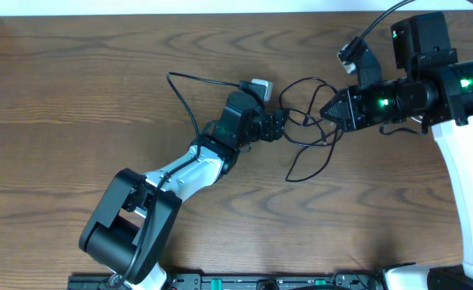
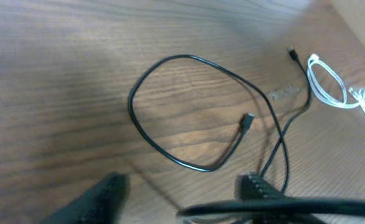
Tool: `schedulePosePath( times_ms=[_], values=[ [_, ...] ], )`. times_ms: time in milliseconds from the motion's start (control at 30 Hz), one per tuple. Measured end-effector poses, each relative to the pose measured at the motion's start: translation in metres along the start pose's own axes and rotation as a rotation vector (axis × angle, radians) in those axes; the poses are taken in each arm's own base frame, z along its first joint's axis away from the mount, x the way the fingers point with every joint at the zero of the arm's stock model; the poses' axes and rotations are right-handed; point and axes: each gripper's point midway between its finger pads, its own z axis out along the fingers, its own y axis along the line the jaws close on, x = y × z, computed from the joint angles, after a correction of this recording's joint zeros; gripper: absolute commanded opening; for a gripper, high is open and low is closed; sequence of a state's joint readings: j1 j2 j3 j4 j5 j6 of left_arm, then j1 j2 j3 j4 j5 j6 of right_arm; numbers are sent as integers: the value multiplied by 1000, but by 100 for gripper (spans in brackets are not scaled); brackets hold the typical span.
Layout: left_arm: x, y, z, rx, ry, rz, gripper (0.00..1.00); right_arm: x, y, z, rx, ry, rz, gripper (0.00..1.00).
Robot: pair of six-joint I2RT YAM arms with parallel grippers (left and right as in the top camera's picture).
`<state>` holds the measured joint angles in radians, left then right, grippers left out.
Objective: Untangle cables
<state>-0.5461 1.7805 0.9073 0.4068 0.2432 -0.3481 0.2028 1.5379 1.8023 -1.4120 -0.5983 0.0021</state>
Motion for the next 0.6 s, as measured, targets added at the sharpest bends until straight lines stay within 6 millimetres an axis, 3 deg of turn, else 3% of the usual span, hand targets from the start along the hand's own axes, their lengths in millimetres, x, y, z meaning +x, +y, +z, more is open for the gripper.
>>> schedulePosePath(
  times_ms=[167,300,433,600],
  values=[
    [0,2,0,-11,-2,-20,27,2,8,0,-46,8,3,1],
    [0,3,0,-14,-2,-27,7,5,10,0,-58,19,7,1],
    [3,16,-2,-44,21,-41,8,7,10,0,-56,26,-4,1],
    [21,60,-12,-152,116,-114,8,7,-11,-2,50,24,-7,1]
  ],
)
